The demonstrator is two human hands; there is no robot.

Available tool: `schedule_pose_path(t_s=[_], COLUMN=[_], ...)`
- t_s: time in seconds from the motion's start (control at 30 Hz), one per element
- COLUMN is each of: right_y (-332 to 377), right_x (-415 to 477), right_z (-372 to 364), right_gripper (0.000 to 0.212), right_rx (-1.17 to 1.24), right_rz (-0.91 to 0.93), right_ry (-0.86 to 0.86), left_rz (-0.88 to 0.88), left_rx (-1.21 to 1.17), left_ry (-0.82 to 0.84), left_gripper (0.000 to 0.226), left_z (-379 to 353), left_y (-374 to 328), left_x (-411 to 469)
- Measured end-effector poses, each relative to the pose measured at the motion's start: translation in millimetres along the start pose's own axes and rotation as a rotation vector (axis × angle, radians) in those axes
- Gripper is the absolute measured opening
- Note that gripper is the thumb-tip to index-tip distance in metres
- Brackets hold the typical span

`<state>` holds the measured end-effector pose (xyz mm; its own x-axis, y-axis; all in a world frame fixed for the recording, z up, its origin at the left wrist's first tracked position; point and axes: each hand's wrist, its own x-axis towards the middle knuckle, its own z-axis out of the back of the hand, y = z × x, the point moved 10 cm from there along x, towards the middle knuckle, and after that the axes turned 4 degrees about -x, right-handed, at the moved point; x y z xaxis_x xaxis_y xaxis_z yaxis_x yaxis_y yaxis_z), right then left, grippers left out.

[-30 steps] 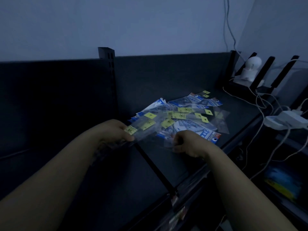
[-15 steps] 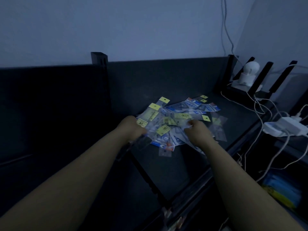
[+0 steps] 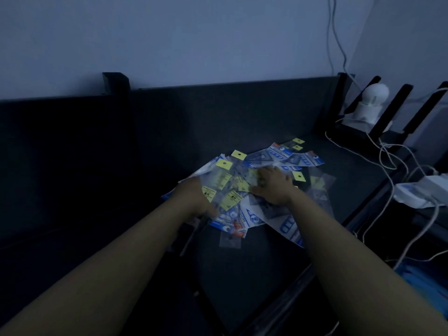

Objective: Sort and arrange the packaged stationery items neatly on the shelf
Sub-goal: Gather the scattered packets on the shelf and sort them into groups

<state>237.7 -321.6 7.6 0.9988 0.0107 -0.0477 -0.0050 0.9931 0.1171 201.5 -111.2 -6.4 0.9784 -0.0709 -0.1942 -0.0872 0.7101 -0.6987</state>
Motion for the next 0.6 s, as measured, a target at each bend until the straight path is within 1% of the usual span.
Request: schedule_pose_path(t_s=[0.1,0.13,0.2,0.3,0.4,0.43,0.5,0.6], right_y=[-1.8,-1.7,1.3,5.0,9.1,10.7,12.4,13.9], right_x=[-2.7,-5.7,-9.4,-15.7,-26.8,-29.8,-35.2,-41.7], right_z=[2.0,4.4,8.6,9.5,8.9,10.1,7.7,-3.6], right_gripper=[0.082,0.083,0.074,0.049,0.038,0.036,0.040,0.049], right_rx=[0.023,0.020,0.007,0.044,0.038,0.035,0.074,0.141], right_rz=[-0.011,-0.022,-0.042,-0.077,-0.087,-0.081,-0.088,-0.121], right_ry=[0.037,0.037,0.018,0.012,0.007,-0.014,-0.014,0.066], left_rz=[0.003,0.014,0.034,0.031,0.029,0.033,0.045,0.045], left_rx=[0.016,0.016,0.010,0.016,0.003,0.005,0.006,-0.006], left_ry=[0.006,0.001,-0.004,-0.003,-0.009,-0.004,0.019,0.022], left_gripper=[0.069,0.071,0.071,0.072,0.069,0.068,0.068,0.063], left_z=[-2.3,-2.3,-1.7,-1.3,-1.4,-2.4,-5.5,-5.7], left_y=[1.7,2.7,5.3,4.7,4.2,4.8,7.7,9.4], left_x=[-2.1,-2.9,-3.1,-5.2,-9.4,-11.0,-14.0,-20.6])
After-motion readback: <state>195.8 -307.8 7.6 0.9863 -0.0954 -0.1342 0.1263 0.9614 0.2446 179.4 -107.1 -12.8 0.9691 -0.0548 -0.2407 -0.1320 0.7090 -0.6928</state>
